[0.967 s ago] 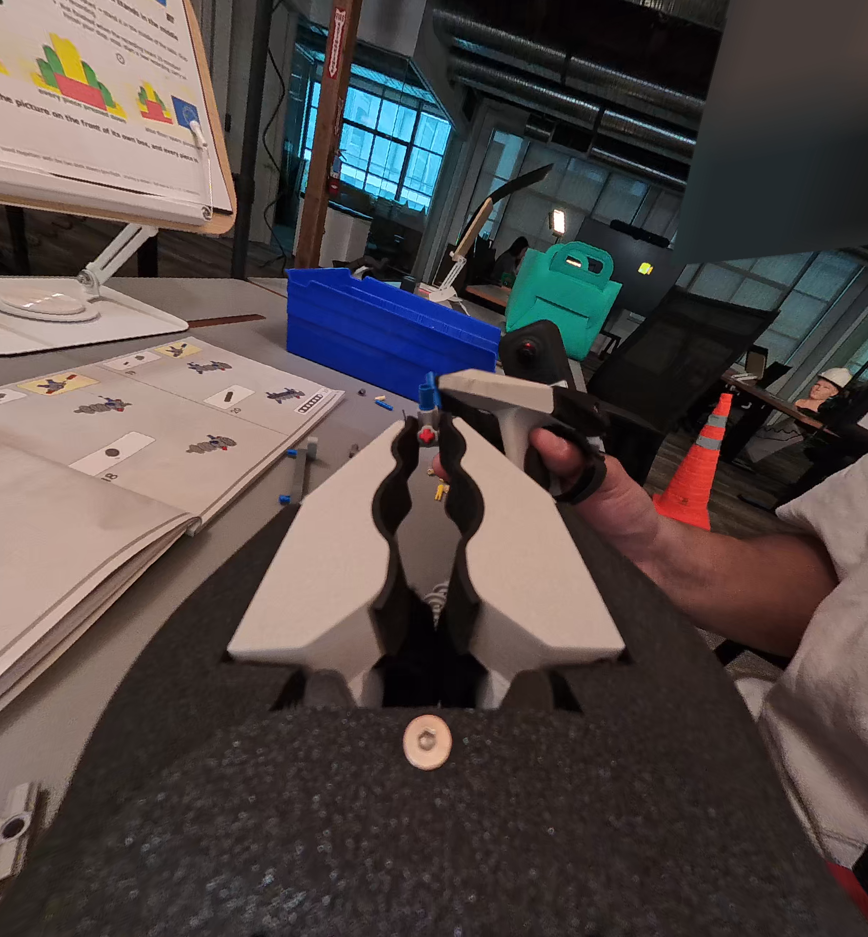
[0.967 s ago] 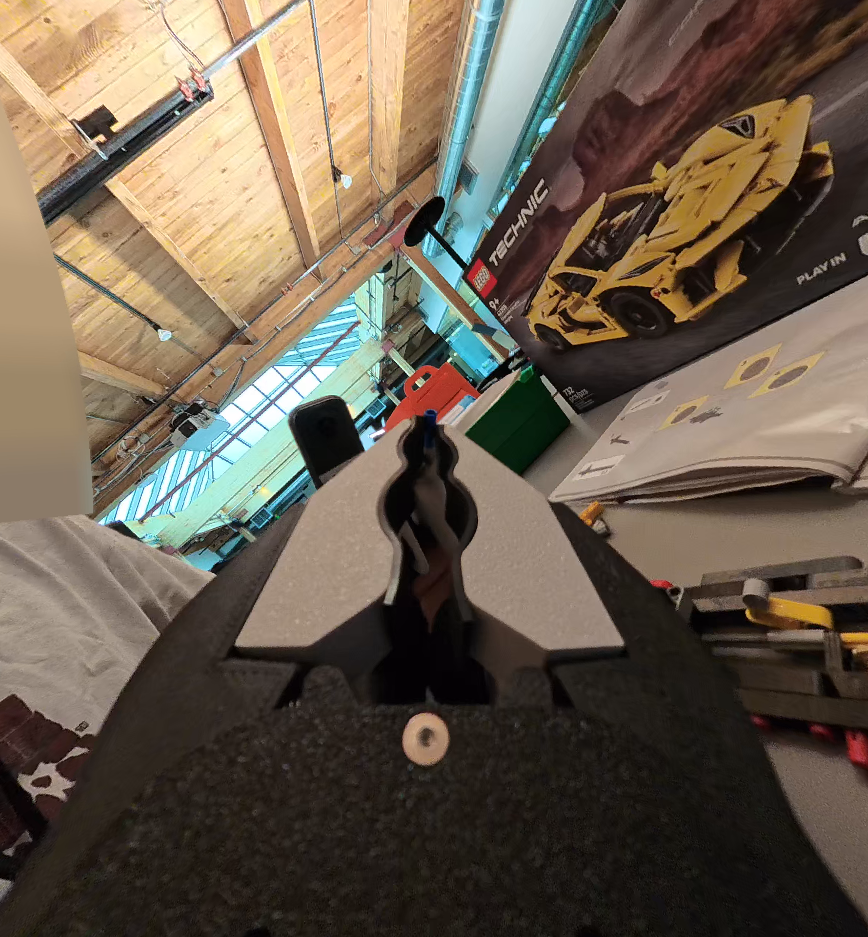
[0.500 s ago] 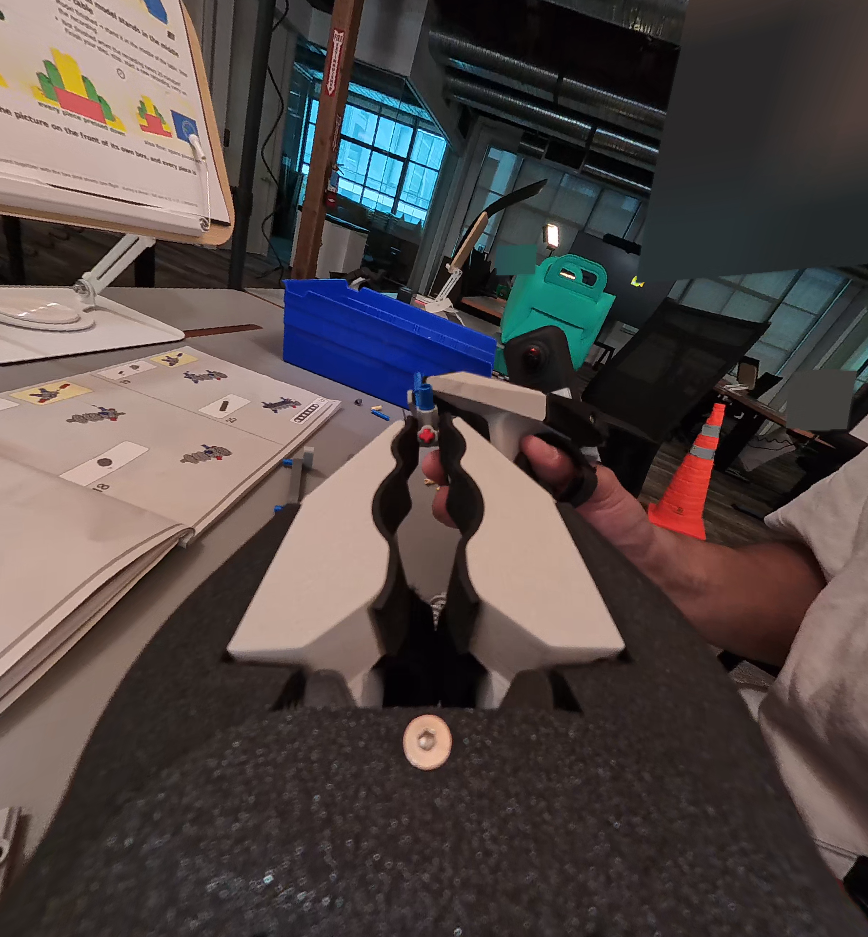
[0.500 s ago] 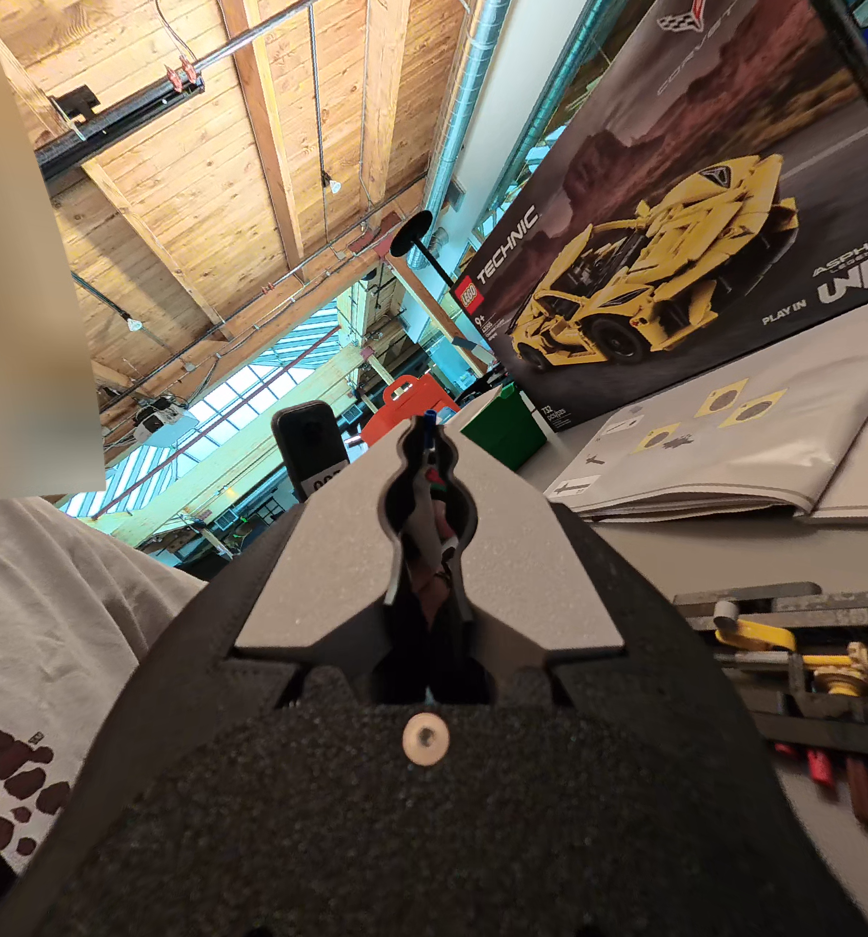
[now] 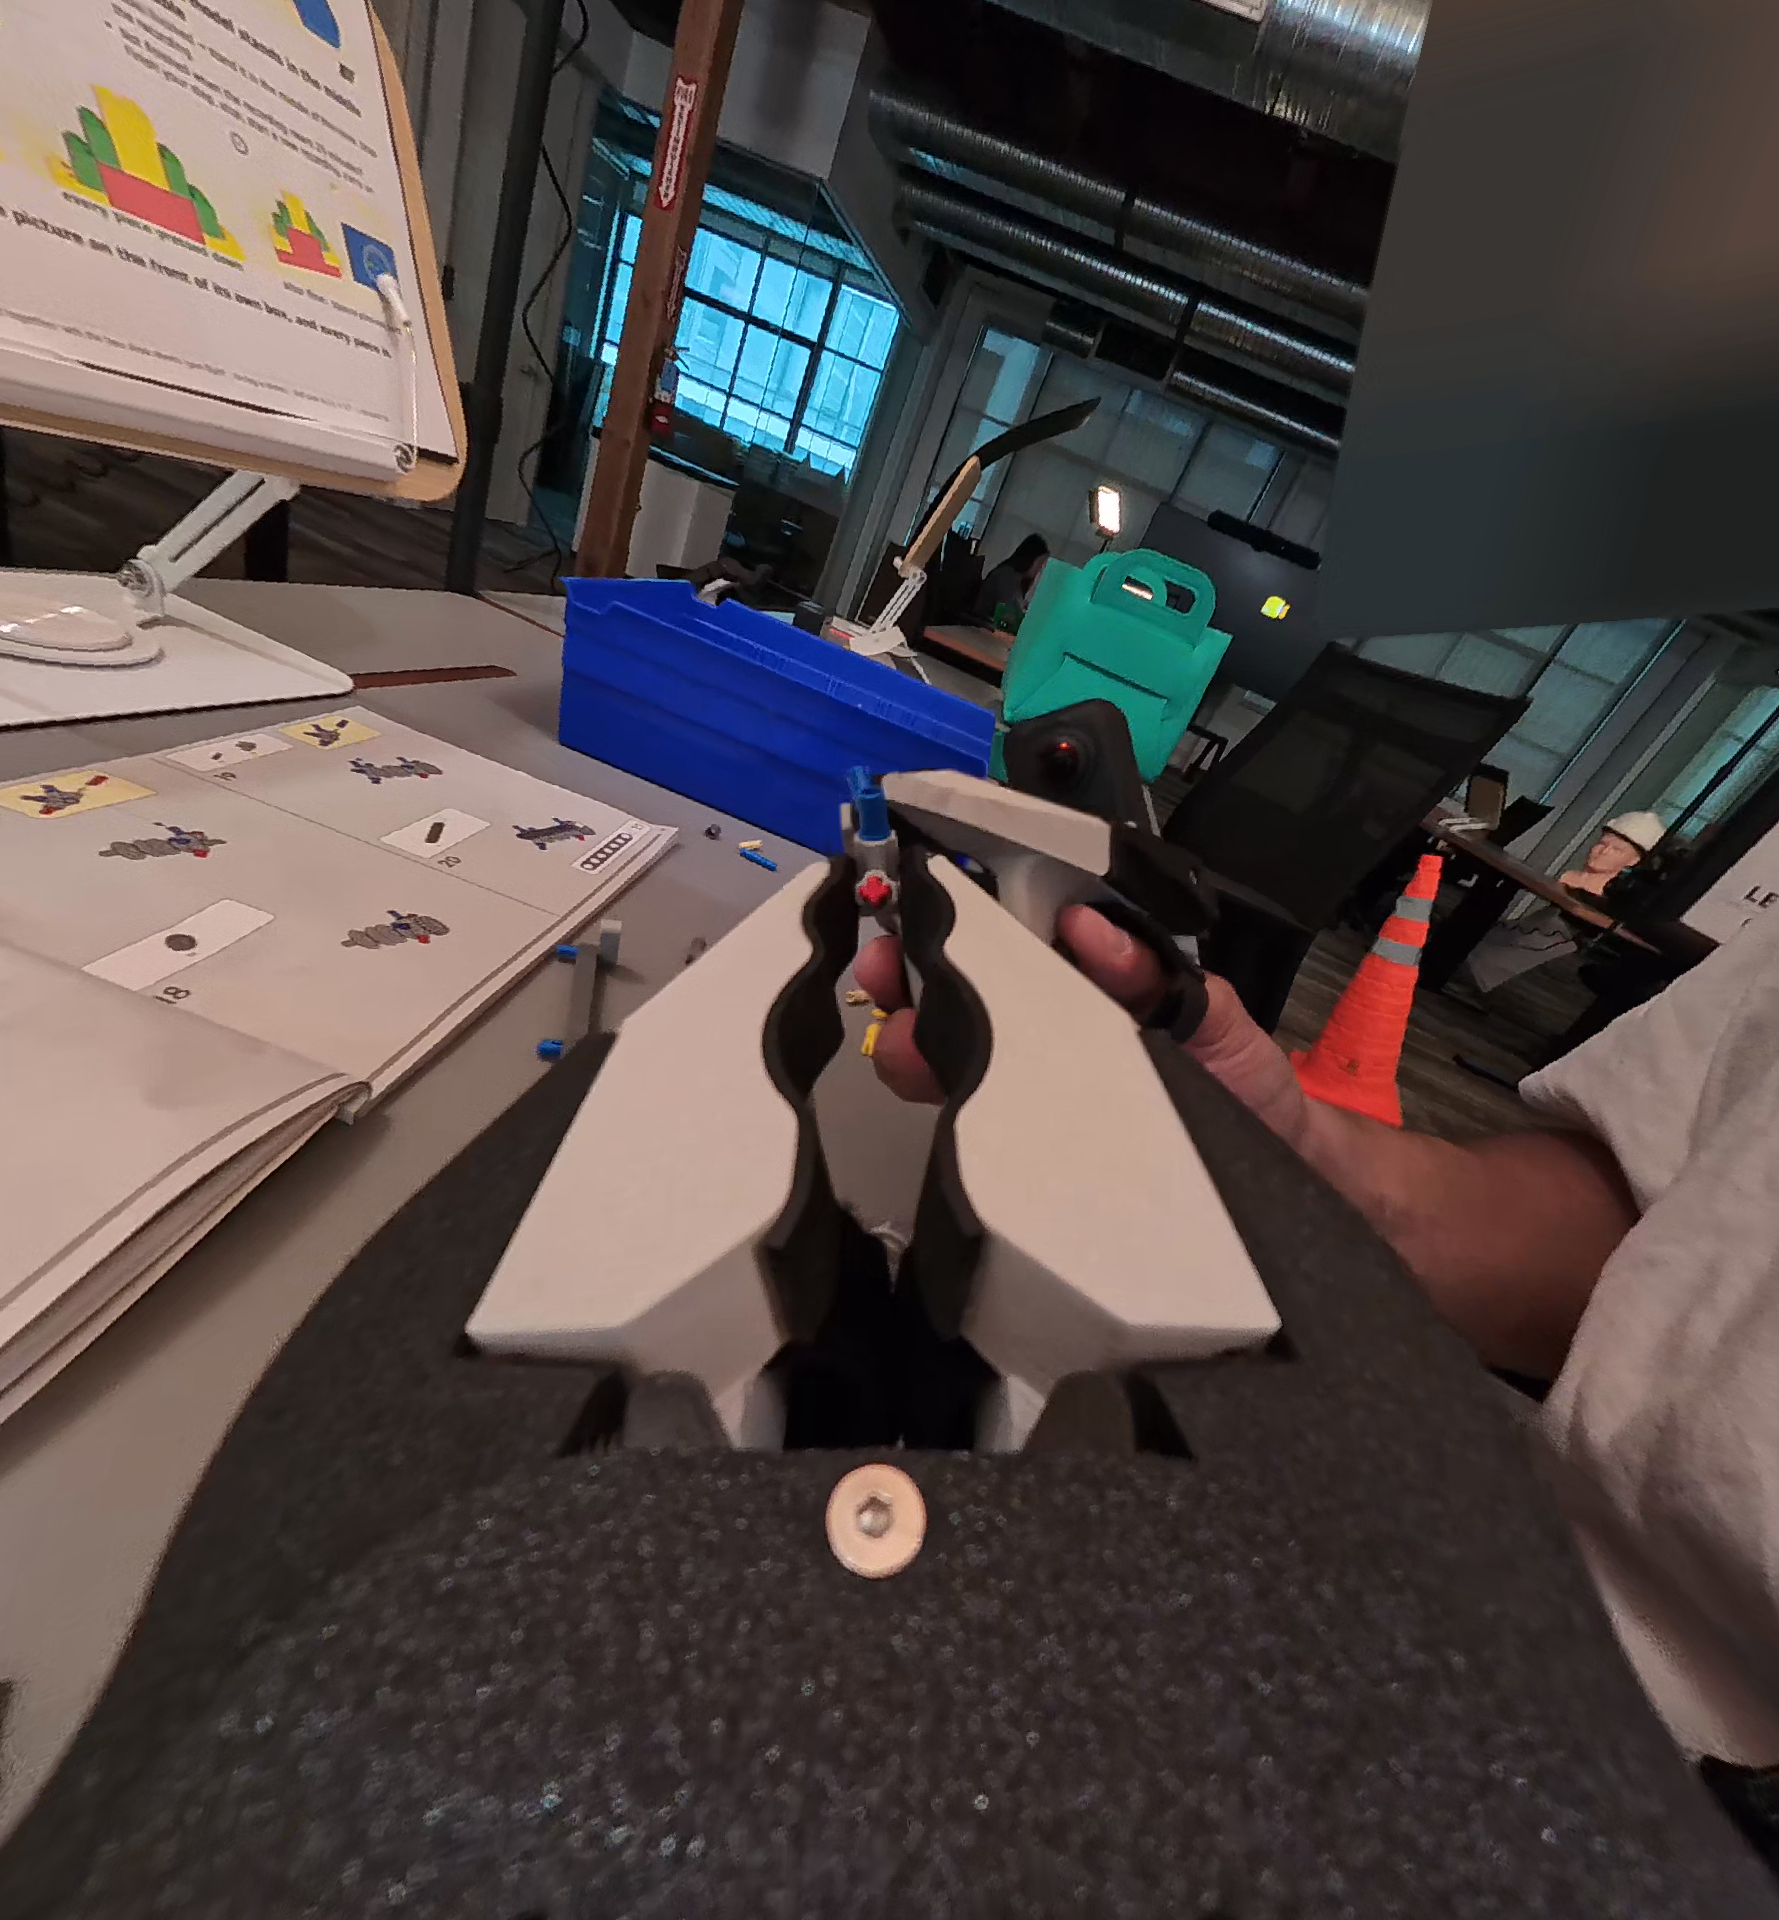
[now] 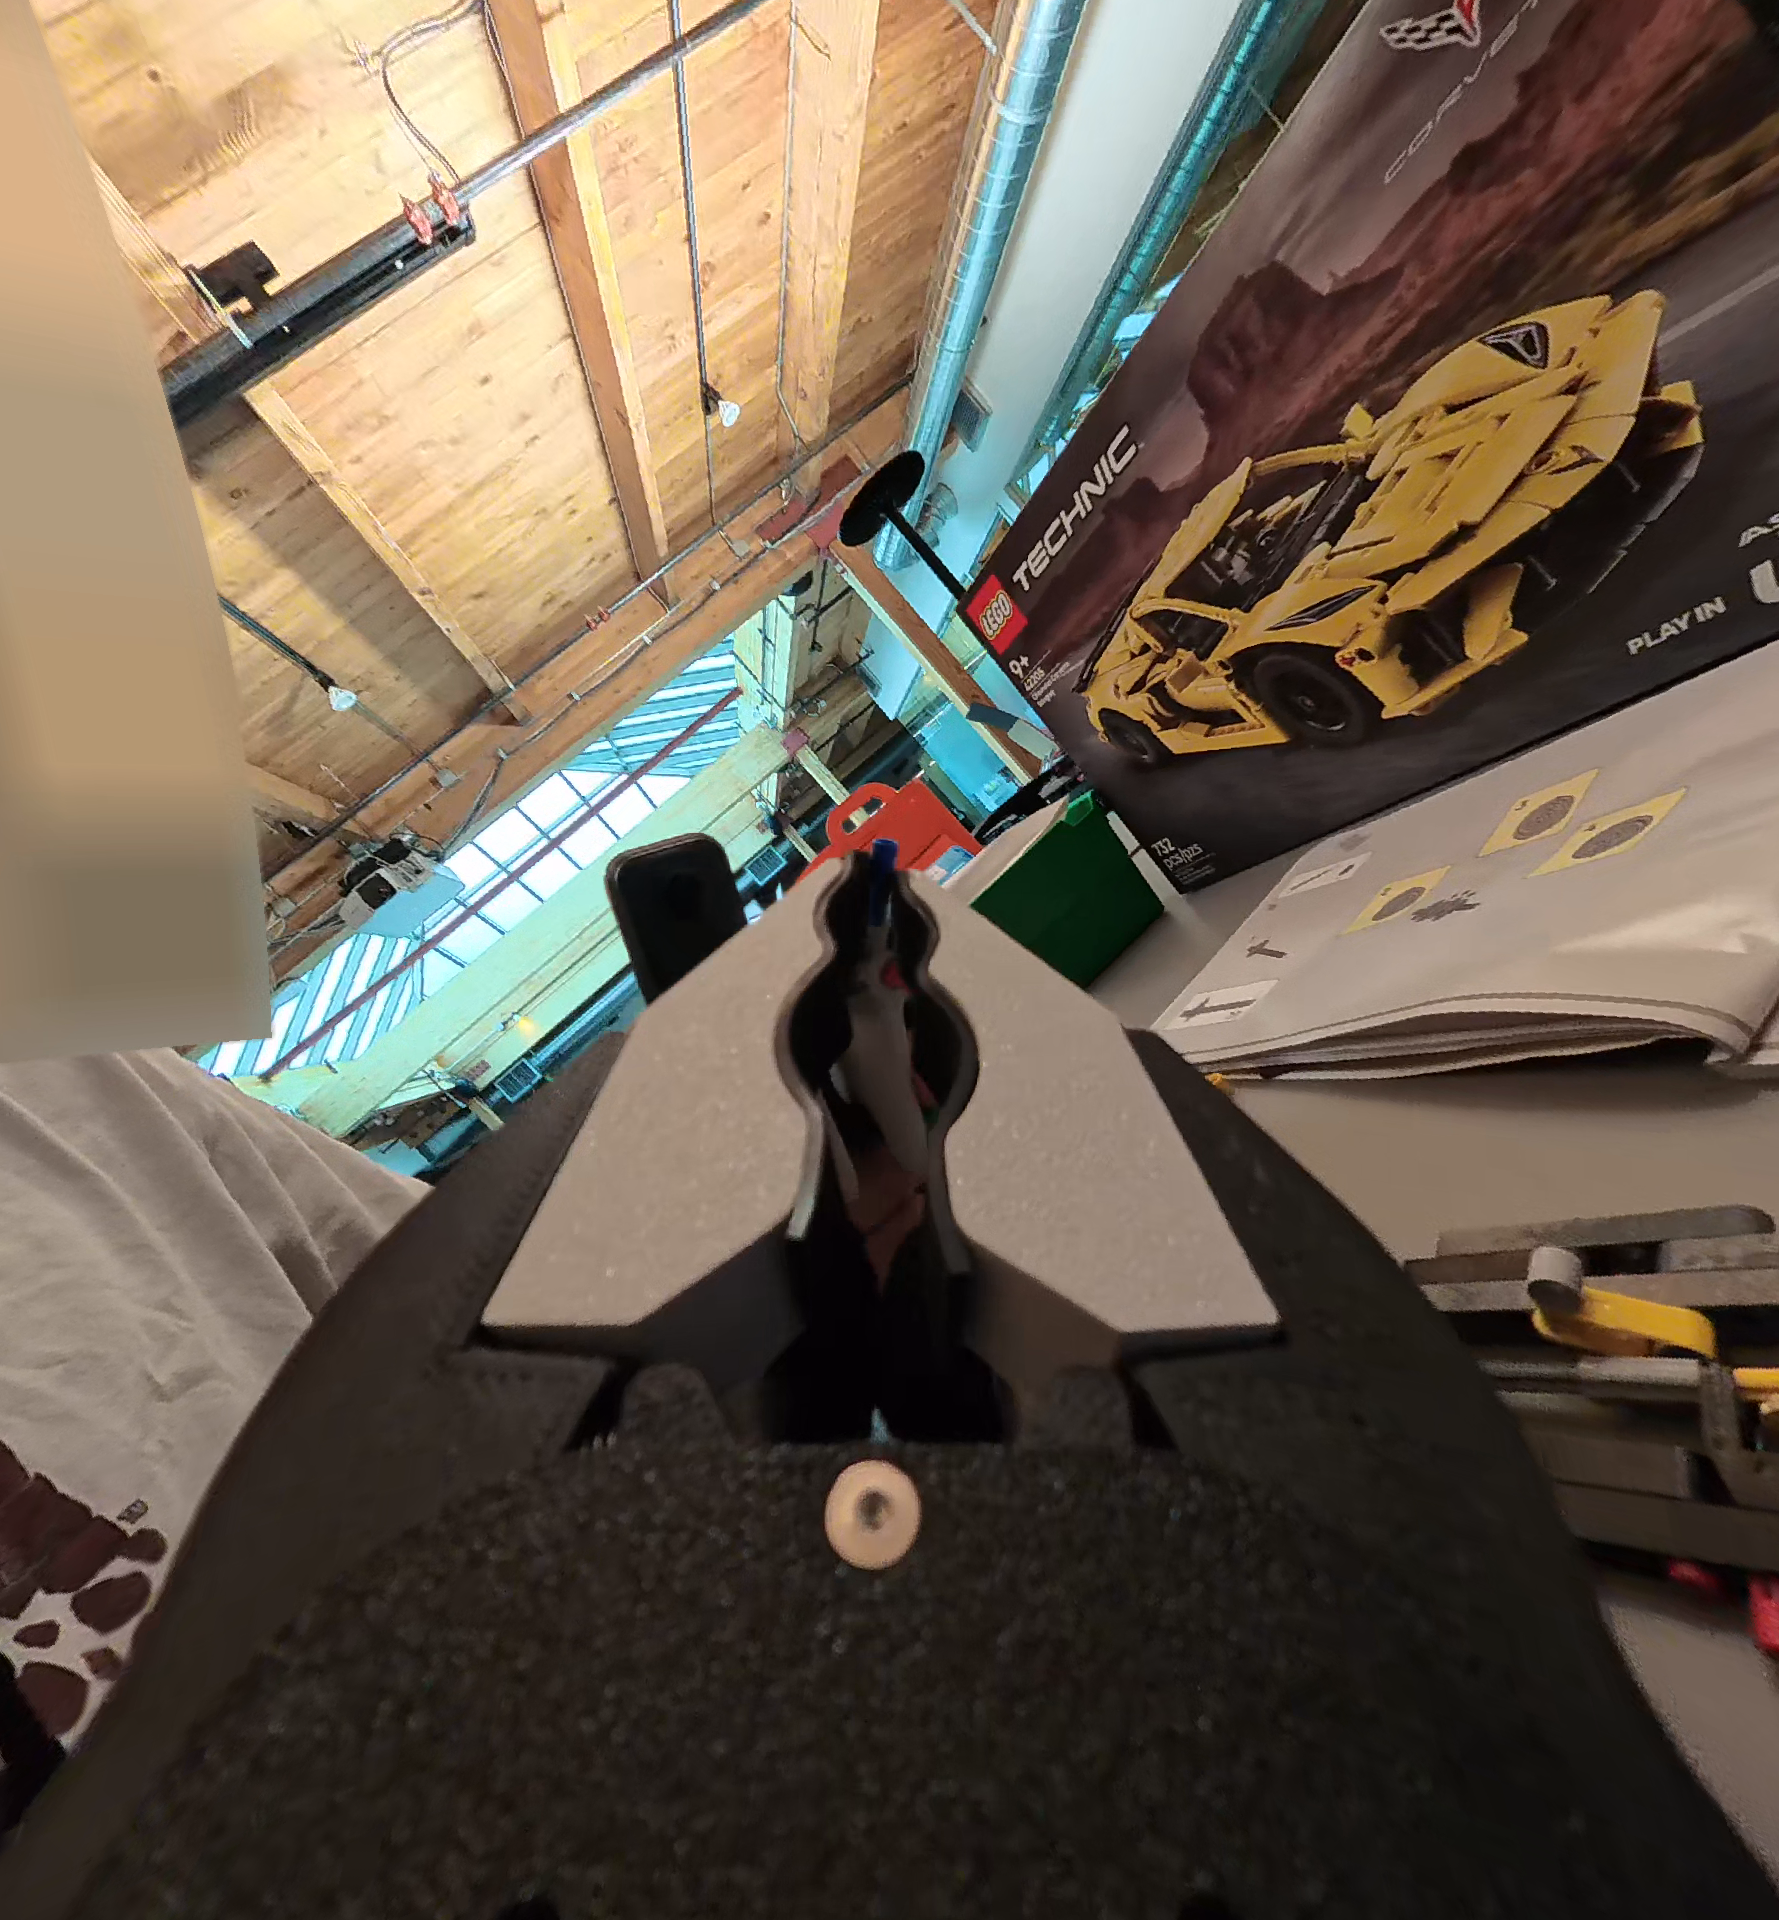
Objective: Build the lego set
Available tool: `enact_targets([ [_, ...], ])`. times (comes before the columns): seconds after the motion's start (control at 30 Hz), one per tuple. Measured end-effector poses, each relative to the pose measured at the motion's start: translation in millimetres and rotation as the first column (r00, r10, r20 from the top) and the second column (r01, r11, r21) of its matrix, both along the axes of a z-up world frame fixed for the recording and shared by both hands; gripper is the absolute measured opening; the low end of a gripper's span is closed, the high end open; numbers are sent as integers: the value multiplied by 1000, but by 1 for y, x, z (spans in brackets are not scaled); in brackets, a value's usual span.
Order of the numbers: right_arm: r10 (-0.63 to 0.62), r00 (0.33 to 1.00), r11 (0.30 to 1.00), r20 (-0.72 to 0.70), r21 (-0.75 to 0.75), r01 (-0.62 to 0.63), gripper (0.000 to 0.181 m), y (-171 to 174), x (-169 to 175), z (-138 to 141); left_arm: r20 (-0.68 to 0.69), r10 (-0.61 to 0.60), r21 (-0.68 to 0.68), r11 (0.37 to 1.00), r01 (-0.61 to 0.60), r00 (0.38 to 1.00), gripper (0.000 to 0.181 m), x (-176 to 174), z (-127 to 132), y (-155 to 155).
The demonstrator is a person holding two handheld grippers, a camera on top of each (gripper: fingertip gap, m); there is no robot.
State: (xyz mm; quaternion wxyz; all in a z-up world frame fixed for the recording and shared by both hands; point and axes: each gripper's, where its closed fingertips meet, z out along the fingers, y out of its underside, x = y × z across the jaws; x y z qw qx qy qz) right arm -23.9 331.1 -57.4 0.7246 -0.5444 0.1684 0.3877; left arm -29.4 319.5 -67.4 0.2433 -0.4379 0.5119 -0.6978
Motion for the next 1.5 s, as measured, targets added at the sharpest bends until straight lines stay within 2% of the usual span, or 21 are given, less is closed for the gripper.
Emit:
enact_targets([
  [0.13,-2,1000,1000,4,-15,2,2,2,1,-2,-10,2,-5,1000,-2,1000,6,1,-2,1],
  [0.33,-20,1000,999,-6,-33,20,2,4,3,-5,8,88,136,987,-88,996,6,3,-6,3],
  [0.43,-36,998,999,-60,-25,34,2,4,5,-5,24,133,189,973,-135,991,6,5,-6,4],
  [0.73,-137,978,989,-155,35,145,2,5,7,-2,30,183,137,973,-186,983,7,7,-2,6],
  [1.5,-145,985,989,-93,28,148,2,5,6,-2,38,197,162,966,-200,980,6,7,-2,8],
])
